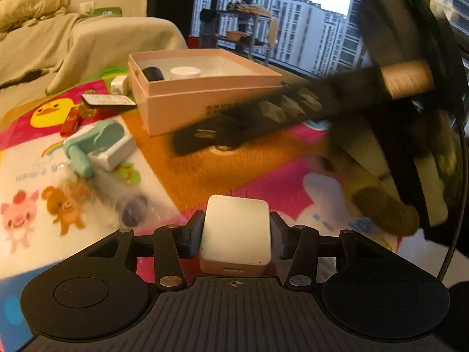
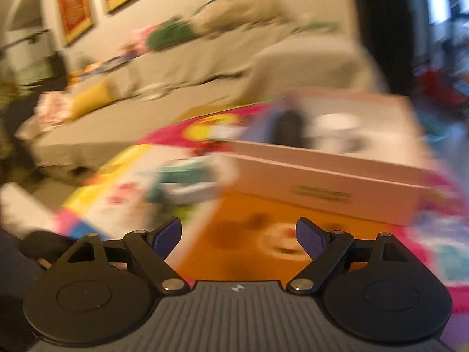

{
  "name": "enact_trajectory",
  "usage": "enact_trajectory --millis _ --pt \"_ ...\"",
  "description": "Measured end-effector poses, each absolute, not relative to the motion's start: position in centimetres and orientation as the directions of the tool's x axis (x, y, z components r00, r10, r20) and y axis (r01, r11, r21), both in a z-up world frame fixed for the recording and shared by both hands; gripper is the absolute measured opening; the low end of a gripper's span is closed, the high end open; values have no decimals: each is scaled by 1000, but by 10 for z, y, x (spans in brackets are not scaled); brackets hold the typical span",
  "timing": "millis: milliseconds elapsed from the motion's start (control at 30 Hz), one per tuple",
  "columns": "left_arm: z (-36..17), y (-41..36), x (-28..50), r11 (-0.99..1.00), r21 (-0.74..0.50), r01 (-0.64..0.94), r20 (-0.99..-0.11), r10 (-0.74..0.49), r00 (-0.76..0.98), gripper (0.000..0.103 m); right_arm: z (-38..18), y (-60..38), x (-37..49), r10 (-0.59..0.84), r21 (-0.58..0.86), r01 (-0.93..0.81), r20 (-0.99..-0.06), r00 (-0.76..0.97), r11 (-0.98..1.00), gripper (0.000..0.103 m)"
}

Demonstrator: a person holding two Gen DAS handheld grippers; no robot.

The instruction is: Organize rigid objects

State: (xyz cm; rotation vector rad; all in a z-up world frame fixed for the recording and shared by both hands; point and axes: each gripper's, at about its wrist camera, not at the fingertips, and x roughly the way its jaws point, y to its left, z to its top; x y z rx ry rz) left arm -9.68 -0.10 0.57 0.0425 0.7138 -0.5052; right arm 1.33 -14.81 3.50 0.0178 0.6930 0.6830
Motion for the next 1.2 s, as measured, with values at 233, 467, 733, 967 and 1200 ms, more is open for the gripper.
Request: enact_trajectory --millis 233,467,733,967,1200 --pt "4 8 -107 871 -150 468 -628 -450 636 51 36 -64 37 626 253 -687 -688 366 681 62" --pt "3 18 -105 867 -196 458 -610 -473 635 51 31 -77 35 553 185 -672 -738 387 717 24" --pt "5 31 -98 907 -208 366 -606 -413 680 51 35 -159 14 435 93 -566 -745 506 819 22" --pt "6 62 -77 984 -166 65 -604 -153 783 51 52 -155 -12 452 -26 -610 -647 614 792 38" --pt "4 78 -75 973 -229 24 -578 -156 801 52 44 -88 11 438 -126 -596 -562 702 793 46"
